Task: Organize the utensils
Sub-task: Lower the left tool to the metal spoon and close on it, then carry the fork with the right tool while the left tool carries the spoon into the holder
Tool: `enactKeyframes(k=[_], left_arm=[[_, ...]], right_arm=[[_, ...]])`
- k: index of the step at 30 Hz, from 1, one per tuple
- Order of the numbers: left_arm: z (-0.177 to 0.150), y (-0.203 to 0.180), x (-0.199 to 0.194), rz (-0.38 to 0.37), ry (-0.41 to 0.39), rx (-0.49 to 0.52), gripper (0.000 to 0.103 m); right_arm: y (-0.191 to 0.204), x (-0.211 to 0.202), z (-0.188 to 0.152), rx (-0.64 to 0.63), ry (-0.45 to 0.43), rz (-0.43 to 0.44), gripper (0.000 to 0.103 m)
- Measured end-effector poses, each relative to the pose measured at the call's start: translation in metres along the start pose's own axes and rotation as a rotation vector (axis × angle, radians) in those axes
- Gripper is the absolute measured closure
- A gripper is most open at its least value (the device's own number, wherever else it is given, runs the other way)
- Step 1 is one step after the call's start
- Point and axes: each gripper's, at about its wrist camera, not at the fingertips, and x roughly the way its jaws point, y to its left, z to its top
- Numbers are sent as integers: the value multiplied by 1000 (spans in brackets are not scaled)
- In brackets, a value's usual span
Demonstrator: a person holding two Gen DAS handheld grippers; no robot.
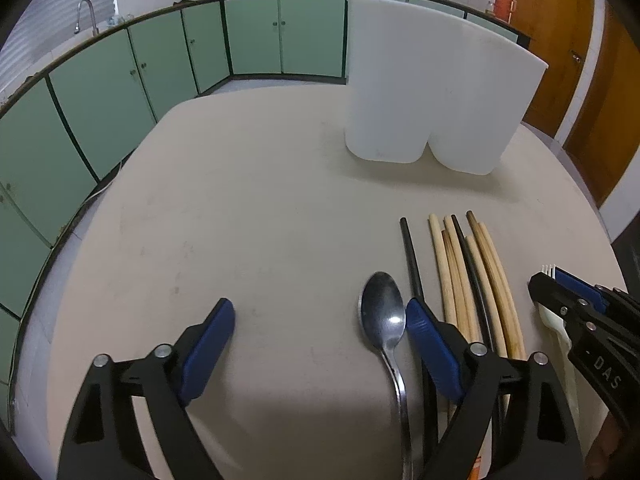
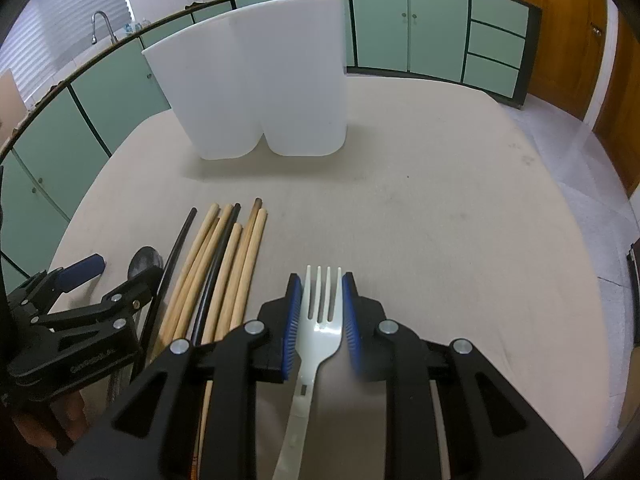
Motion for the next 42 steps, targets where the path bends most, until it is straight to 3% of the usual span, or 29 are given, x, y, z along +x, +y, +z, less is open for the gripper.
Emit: enactKeyframes(k=[6, 17, 20, 25, 29, 31, 35, 42], left_arm=[[2, -3, 4, 10, 1, 1, 15], [6, -13, 6, 7, 16, 19, 23], [11, -16, 5, -5, 27, 27, 33], [12, -22, 0, -38, 15, 67, 73], [9, -17, -7, -137, -5, 57, 76], [6, -11, -19, -205, -60, 50, 76], [2, -4, -51, -250, -187, 73, 76], [10, -3, -92, -248, -343, 84, 76]], right_arm=[[0, 0, -1, -5, 0, -2, 82], [-3, 3, 5, -7, 21, 15, 82], [-8, 4, 9, 15, 39, 37, 82], [-7, 4, 9, -18, 45, 24, 83], [-13, -3, 10, 5, 25, 53, 84], [-18, -12, 9, 17, -14, 74, 84], [-24, -33, 11, 10, -102, 91, 84], [-22, -72, 24, -17, -239, 133, 84]])
